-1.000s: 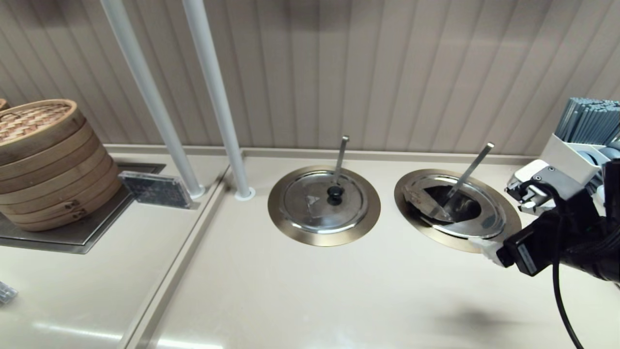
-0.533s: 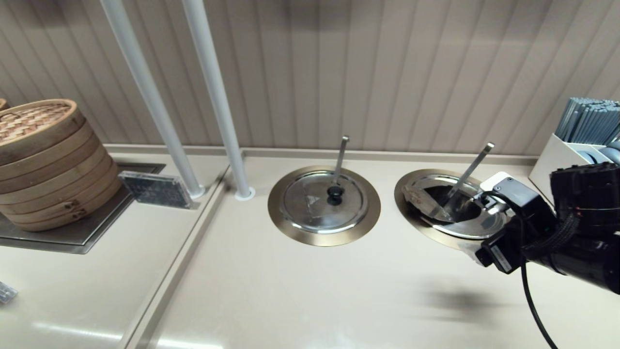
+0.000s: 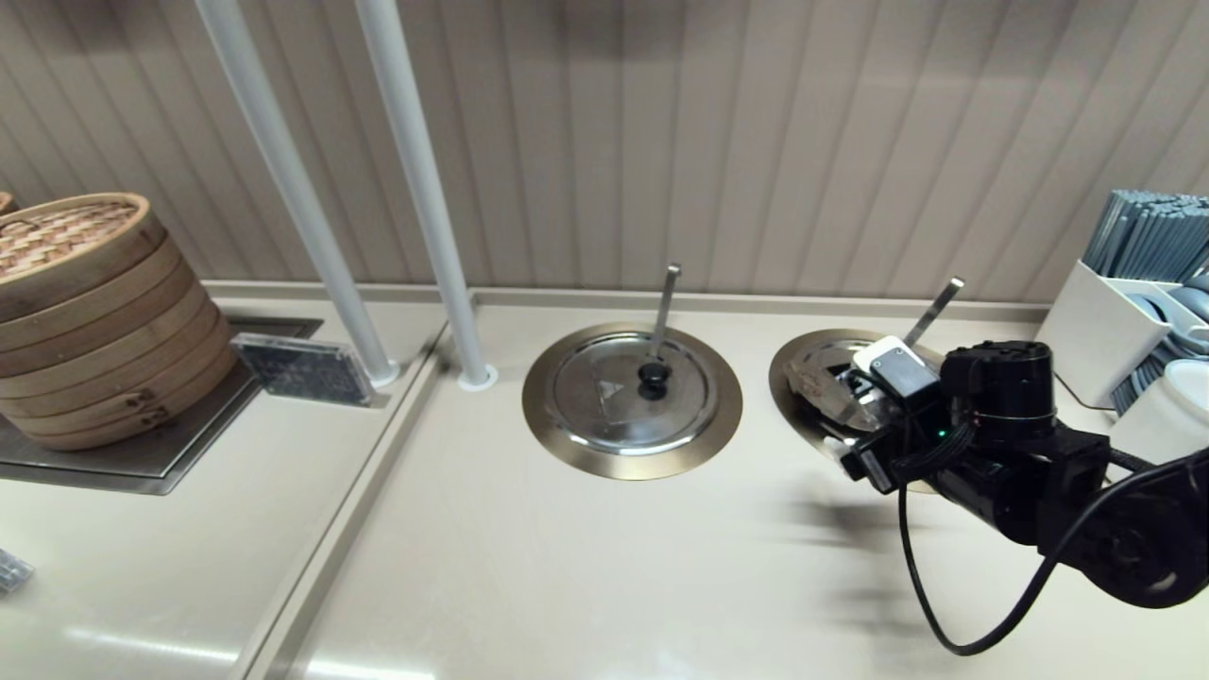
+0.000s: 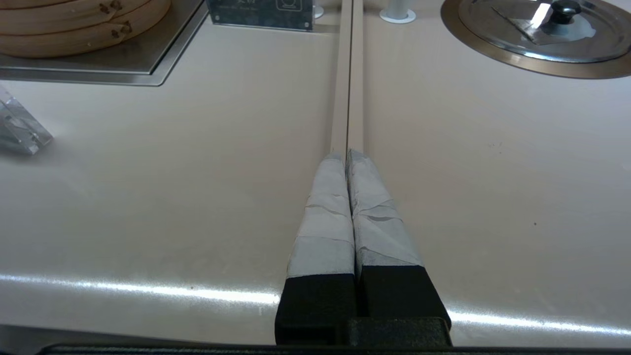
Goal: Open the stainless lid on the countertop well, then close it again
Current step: Close the lid
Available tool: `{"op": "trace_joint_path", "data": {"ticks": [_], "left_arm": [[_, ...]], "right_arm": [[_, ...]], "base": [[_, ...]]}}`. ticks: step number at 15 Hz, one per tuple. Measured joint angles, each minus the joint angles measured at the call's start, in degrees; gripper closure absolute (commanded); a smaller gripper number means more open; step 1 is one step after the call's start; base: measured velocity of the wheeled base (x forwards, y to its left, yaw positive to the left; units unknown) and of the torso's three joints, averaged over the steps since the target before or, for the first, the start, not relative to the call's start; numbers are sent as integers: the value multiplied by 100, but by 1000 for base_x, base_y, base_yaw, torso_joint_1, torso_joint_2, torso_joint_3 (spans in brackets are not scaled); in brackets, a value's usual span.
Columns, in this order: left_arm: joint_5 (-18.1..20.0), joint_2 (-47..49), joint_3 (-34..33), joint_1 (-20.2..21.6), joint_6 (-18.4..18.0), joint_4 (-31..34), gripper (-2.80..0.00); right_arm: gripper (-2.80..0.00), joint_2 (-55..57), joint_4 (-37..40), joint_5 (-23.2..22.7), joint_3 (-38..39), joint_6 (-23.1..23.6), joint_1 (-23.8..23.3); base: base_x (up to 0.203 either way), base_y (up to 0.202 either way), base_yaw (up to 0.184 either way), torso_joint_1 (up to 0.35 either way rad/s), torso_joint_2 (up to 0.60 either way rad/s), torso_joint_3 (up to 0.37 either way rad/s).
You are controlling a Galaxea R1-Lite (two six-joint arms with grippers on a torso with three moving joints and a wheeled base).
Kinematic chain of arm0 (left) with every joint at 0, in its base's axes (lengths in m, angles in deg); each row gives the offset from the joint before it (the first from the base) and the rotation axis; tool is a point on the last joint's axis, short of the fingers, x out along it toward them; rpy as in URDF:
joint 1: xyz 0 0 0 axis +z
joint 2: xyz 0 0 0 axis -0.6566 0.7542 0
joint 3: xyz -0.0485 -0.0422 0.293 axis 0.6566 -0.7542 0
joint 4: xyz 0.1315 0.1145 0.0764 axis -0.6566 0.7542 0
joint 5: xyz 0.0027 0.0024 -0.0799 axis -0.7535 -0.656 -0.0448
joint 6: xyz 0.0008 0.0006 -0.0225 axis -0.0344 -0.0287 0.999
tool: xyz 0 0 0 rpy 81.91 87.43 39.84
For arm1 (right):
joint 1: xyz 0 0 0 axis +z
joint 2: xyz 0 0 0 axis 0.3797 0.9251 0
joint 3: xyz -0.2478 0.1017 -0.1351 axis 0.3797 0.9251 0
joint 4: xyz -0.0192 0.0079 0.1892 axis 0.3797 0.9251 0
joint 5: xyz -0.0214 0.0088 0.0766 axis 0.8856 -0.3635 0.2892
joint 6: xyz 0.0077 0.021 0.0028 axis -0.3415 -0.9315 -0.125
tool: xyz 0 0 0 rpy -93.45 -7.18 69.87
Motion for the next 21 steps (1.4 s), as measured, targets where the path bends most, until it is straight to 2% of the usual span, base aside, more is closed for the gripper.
{"op": "trace_joint_path", "data": {"ticks": [5,9,18,21], "left_arm": [[-1,0,0,0,3,0,0],[-1,0,-2,-2,4,0,0],[-1,0,0,-2,2,0,0],[-1,0,0,0,1,0,0]], "right_arm": [[-280,617,-489,27,-49,8,34],[-280,871,-1072,55,-294,-1,-254],[-280,911,-1250,197,-640,0,-671],[-280,817,-1219,184,-863,138,-1130]], "base": [[0,0,0,0,0,0],[0,0,0,0,0,0],[0,0,0,0,0,0],[0,0,0,0,0,0]]}}
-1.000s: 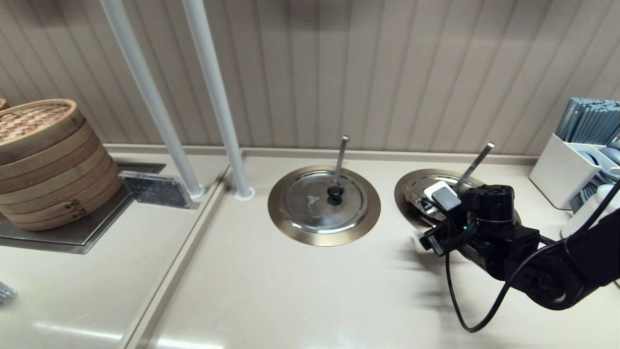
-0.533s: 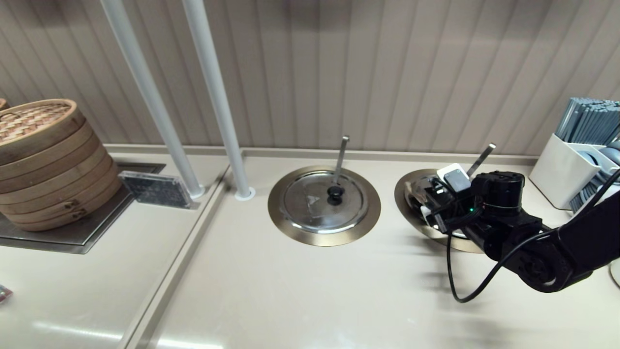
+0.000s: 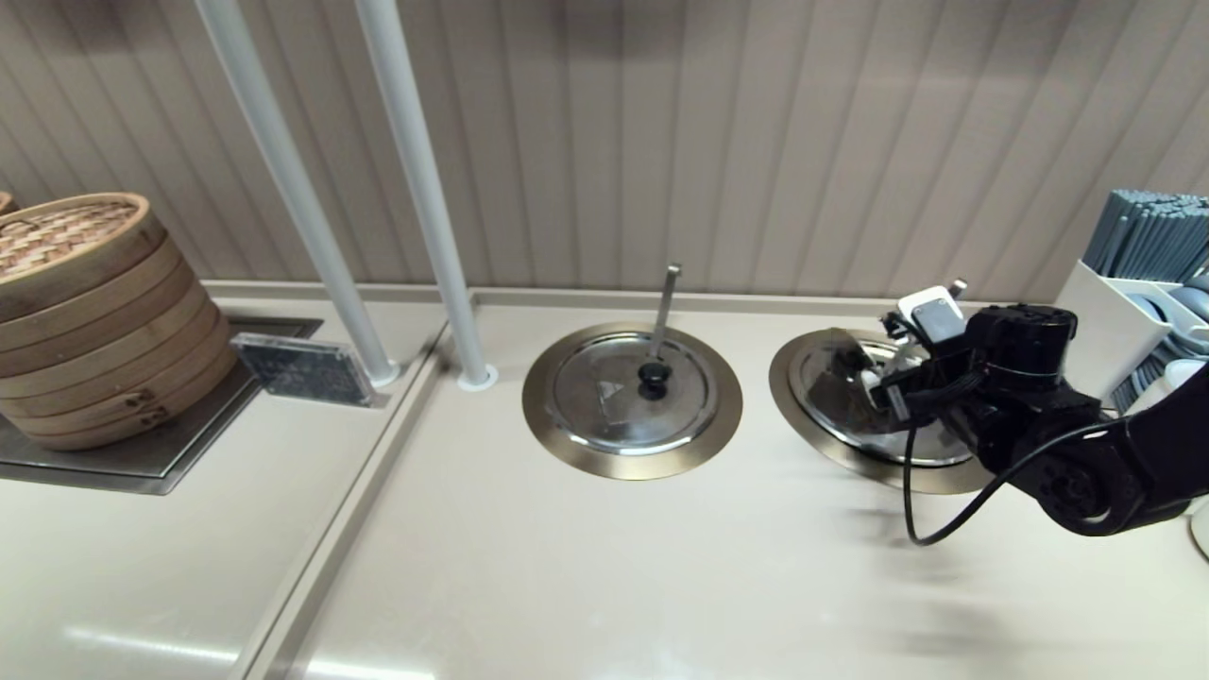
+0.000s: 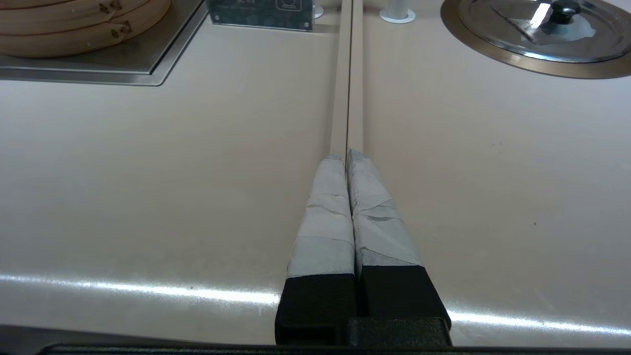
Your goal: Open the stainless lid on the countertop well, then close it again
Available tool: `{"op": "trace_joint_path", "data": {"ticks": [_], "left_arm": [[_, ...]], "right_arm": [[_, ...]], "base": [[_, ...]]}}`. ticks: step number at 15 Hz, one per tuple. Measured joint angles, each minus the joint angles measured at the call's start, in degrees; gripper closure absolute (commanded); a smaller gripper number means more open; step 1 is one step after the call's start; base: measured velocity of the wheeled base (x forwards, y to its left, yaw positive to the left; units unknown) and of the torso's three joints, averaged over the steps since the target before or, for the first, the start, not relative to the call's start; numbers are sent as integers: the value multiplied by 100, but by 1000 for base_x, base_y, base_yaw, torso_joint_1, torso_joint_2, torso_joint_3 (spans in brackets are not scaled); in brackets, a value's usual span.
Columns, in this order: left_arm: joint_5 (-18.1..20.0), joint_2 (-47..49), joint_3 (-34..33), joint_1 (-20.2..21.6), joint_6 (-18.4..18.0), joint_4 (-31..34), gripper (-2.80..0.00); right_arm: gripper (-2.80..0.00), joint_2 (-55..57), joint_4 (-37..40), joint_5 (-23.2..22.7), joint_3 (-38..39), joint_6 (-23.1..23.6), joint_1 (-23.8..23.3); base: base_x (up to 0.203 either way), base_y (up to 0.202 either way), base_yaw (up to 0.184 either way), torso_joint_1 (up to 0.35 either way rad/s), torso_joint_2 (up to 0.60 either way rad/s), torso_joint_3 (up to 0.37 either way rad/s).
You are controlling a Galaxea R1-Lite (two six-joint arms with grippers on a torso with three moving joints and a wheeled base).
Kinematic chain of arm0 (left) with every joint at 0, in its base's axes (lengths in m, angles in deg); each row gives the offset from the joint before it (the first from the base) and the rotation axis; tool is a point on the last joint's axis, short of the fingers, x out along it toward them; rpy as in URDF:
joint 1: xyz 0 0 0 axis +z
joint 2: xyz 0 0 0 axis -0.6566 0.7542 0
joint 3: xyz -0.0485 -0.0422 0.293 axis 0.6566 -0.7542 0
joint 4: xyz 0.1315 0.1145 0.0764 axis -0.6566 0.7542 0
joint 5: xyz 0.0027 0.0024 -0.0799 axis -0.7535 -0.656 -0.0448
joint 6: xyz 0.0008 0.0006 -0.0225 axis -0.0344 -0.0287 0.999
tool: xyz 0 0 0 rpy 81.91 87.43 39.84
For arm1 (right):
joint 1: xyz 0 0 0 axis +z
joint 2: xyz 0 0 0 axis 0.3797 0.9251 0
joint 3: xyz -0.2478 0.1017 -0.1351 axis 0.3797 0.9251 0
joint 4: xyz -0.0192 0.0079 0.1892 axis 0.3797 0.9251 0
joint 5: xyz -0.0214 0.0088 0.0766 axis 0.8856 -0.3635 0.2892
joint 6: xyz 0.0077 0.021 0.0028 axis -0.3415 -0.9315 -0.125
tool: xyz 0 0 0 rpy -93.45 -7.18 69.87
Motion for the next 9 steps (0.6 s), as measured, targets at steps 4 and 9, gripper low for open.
{"op": "trace_joint_path", "data": {"ticks": [4,9], "left_arm": [[0,0,0,0,-1,-2,0],[0,0,-2,-2,0,-2,0]], "right_arm": [[-280,-142,24,-15,-268,36,-417],[-280,-852,676,-82,-311,-764,-107]], "base": [[0,0,0,0,0,0],[0,0,0,0,0,0]]}}
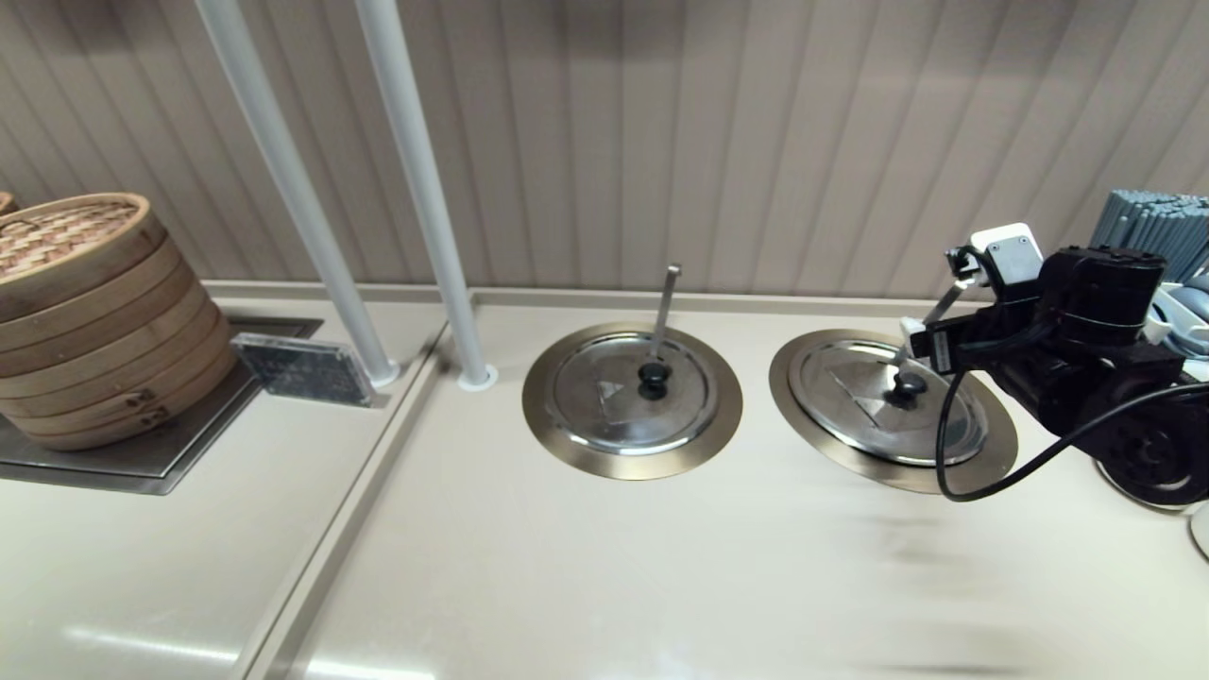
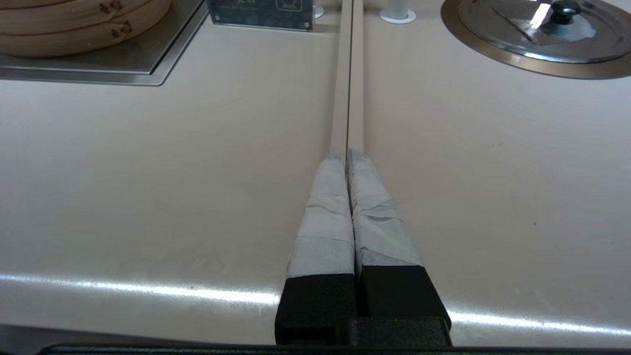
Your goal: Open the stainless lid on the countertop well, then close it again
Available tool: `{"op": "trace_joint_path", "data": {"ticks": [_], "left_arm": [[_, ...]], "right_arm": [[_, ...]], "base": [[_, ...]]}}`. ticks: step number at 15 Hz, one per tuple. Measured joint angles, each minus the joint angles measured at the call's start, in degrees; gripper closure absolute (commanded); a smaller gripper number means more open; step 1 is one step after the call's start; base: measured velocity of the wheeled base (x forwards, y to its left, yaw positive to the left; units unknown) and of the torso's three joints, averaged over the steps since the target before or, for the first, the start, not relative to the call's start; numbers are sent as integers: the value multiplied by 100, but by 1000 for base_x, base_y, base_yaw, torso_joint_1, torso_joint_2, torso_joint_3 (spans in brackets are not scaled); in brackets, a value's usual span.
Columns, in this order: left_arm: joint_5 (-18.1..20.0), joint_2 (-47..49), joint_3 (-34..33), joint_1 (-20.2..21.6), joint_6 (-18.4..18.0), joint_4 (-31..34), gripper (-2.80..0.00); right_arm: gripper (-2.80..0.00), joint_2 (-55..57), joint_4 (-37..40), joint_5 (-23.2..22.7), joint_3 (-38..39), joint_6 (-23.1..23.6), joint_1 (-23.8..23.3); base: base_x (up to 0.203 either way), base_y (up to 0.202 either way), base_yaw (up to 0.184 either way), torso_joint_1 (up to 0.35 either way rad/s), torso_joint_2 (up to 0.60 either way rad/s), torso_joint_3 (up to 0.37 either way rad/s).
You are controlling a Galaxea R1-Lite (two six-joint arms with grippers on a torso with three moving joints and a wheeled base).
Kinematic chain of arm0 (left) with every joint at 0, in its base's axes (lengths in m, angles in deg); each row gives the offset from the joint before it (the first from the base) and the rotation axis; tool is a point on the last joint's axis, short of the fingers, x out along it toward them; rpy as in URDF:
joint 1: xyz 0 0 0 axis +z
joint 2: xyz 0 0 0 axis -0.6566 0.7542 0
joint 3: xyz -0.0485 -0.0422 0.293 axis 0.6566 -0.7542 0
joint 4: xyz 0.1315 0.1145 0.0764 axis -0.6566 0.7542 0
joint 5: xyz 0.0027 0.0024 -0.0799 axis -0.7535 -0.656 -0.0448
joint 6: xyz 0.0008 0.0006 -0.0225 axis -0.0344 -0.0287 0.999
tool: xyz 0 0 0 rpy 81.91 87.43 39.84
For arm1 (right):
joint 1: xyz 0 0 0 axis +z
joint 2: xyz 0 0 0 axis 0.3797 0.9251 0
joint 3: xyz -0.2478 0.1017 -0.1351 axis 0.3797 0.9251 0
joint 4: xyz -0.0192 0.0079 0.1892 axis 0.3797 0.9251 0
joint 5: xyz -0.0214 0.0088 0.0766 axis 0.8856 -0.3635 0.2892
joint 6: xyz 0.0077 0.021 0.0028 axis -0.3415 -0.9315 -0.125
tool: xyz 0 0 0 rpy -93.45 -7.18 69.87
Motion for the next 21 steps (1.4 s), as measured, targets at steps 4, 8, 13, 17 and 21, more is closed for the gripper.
{"op": "trace_joint_path", "data": {"ticks": [4,8,13,17,21], "left_arm": [[2,0,0,0,0,2,0],[0,0,2,0,2,2,0],[0,0,0,0,2,2,0],[2,0,0,0,0,2,0],[0,0,2,0,2,0,0]], "right_arm": [[0,-615,1150,-311,-105,-917,295],[0,-1646,2353,-454,101,-1272,354],[0,-4043,3965,-431,792,-1524,368],[0,-6775,5753,-328,1014,-1651,296],[0,-8593,7713,-75,942,-1916,-414]], "base": [[0,0,0,0,0,0],[0,0,0,0,0,0],[0,0,0,0,0,0],[0,0,0,0,0,0],[0,0,0,0,0,0]]}}
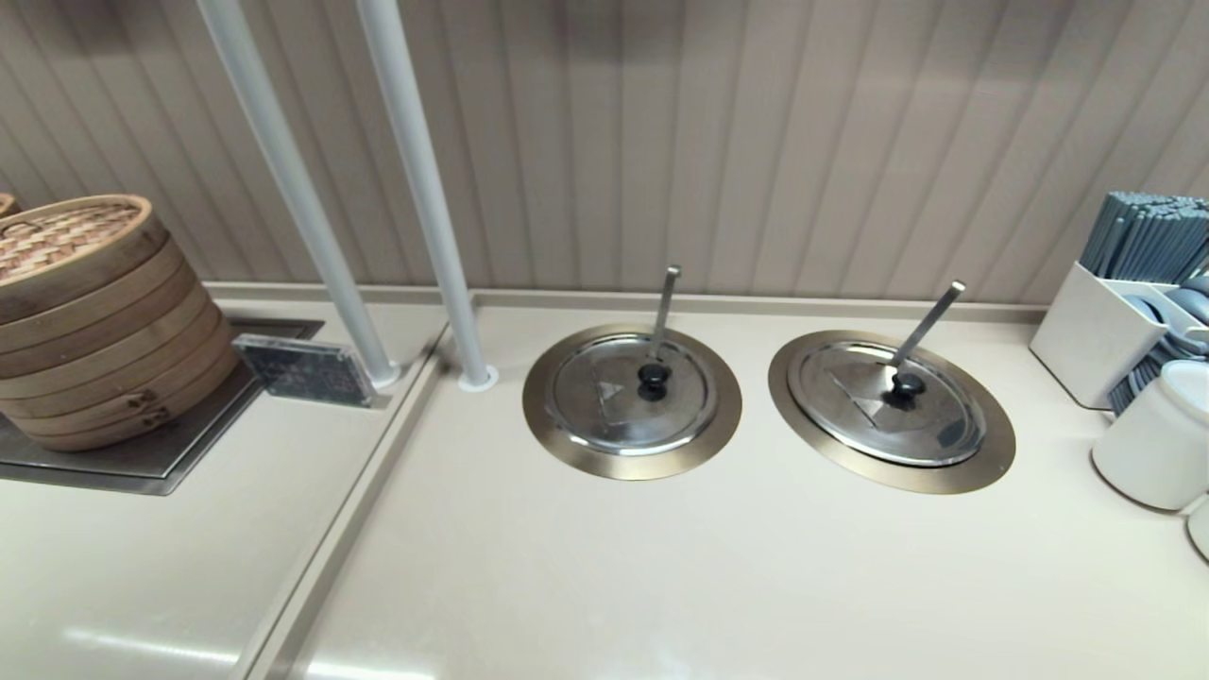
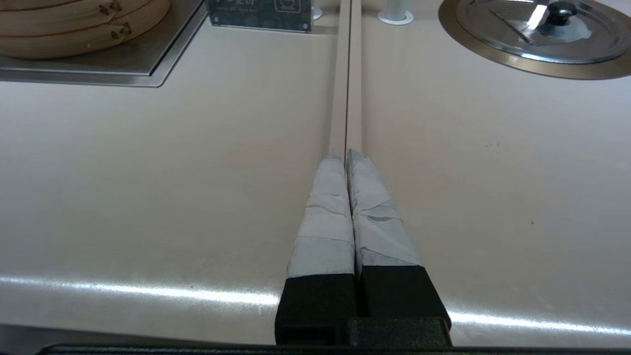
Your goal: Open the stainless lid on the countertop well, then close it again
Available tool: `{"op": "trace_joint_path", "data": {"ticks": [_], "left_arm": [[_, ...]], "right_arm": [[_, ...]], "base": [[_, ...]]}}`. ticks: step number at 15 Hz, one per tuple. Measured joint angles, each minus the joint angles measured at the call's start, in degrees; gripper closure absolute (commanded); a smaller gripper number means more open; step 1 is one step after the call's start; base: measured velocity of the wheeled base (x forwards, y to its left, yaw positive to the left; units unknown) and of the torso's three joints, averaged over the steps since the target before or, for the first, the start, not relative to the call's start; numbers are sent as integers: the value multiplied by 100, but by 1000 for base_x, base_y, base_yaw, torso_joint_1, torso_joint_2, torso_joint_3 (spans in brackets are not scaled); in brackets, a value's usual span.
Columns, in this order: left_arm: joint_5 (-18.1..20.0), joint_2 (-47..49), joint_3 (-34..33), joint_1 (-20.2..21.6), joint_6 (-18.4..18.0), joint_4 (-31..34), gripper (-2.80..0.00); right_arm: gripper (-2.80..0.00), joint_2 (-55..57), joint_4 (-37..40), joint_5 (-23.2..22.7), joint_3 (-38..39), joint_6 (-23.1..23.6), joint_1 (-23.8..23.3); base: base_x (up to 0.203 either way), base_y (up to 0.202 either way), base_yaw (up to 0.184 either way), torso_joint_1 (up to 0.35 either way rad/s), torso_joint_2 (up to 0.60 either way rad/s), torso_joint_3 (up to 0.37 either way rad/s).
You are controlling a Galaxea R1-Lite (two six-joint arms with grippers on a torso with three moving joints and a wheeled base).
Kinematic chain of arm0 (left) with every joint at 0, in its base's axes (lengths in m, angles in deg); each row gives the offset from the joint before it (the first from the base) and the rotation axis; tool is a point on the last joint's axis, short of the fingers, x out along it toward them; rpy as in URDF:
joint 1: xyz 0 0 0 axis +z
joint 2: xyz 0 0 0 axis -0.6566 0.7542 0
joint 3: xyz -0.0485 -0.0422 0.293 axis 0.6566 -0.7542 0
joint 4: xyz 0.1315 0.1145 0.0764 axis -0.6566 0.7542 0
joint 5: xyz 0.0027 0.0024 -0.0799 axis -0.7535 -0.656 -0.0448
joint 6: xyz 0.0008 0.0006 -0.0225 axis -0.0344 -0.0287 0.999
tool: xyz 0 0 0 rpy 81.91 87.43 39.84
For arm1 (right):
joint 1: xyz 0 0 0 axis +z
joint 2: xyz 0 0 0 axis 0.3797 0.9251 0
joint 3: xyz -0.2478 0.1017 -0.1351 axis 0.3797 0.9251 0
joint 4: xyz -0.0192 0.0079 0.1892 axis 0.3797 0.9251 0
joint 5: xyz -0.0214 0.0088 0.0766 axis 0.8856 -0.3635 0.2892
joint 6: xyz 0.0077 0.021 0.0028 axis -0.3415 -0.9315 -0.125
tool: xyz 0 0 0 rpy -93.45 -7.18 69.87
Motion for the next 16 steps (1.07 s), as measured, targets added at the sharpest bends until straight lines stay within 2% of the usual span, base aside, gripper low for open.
{"op": "trace_joint_path", "data": {"ticks": [2,5,8,10,12,16], "left_arm": [[0,0,0,0,-2,3,0],[0,0,0,0,0,2,0],[0,0,0,0,0,5,0],[0,0,0,0,-2,5,0],[0,0,0,0,-2,4,0],[0,0,0,0,-2,2,0]], "right_arm": [[0,-617,238,-217,187,111,-81],[0,-1349,-24,-987,1199,320,-85],[0,-1619,-1103,-1769,2715,624,-78],[0,-1686,-2009,-2029,3615,765,-71],[0,-1715,-2719,-2230,3874,870,-67],[0,-1720,-2854,-2215,3936,641,-67]], "base": [[0,0,0,0,0,0],[0,0,0,0,0,0],[0,0,0,0,0,0],[0,0,0,0,0,0],[0,0,0,0,0,0],[0,0,0,0,0,0]]}}
